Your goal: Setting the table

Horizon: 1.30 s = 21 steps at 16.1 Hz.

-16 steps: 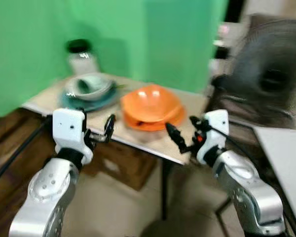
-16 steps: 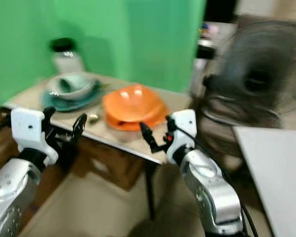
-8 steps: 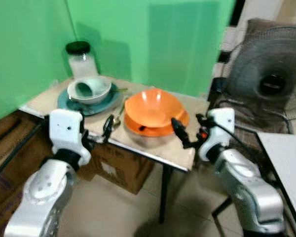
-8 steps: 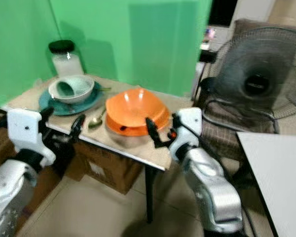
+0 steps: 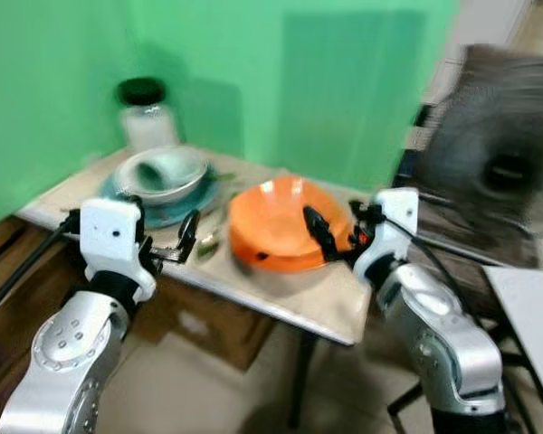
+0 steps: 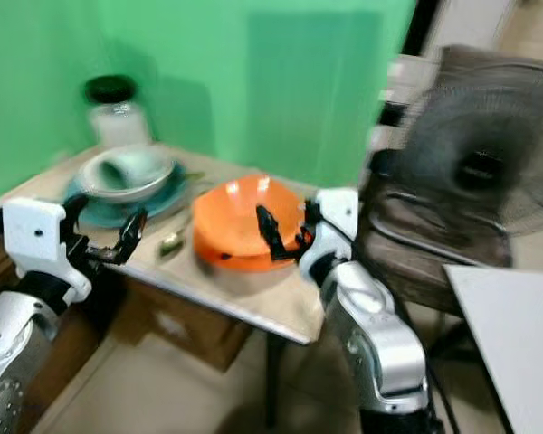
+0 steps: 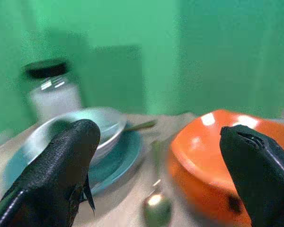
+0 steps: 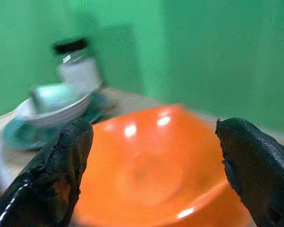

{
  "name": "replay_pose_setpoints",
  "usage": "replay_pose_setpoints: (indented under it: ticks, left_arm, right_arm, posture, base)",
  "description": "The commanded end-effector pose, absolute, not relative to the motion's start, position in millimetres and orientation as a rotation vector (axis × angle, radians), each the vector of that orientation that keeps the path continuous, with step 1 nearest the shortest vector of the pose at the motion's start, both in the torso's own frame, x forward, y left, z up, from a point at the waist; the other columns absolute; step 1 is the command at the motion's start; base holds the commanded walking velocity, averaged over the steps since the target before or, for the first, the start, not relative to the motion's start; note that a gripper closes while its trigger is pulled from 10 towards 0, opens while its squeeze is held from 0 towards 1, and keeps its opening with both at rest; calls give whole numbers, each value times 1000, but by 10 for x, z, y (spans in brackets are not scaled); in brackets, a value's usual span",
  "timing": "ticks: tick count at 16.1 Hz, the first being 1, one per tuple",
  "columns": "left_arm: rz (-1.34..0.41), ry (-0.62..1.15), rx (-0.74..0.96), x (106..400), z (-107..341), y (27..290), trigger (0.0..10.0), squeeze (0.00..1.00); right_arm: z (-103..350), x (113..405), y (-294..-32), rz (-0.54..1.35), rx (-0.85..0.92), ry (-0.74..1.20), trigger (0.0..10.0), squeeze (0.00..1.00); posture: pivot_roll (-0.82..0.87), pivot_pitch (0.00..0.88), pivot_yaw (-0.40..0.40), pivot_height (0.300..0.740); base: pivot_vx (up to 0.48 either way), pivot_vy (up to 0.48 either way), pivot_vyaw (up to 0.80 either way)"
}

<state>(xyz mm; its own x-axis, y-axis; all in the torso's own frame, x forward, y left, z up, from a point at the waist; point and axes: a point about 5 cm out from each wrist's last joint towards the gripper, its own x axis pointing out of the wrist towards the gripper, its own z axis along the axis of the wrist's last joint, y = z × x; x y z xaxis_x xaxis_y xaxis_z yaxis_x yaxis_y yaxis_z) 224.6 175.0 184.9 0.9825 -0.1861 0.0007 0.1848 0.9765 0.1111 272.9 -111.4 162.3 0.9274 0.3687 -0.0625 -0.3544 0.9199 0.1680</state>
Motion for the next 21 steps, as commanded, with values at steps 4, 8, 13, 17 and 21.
replay_pose_setpoints:
  ticks: [4,8,13,17,21]
  left_arm:
    - [-335,15,173,2224,1824,1676,10000,0]
    - [-430,40,206,2203,1781,1709,10000,0]
    - [-623,49,134,2032,1800,1700,10000,0]
    - [-731,108,113,1918,1750,1692,10000,0]
    - [-732,112,111,1912,1747,1708,10000,0]
  right_arm:
    - [1620,2909,-1233,319,166,209,10000,1000]
    - [1523,3183,-1263,221,200,373,10000,0]
    - [1453,3364,-1252,156,281,549,10000,0]
    - [1403,3379,-1125,202,396,667,10000,0]
    - [1362,3403,-1111,186,463,689,1765,0]
  posture:
    - [-32,0,21,740]
    - [-30,0,14,740]
    - [-25,0,3,740]
    - [-27,0,3,740]
    - [-29,0,1,740]
  base:
    - [0,0,0]
    - [0,0,0]
    - [0,0,0]
    - [0,0,0]
    - [0,0,0]
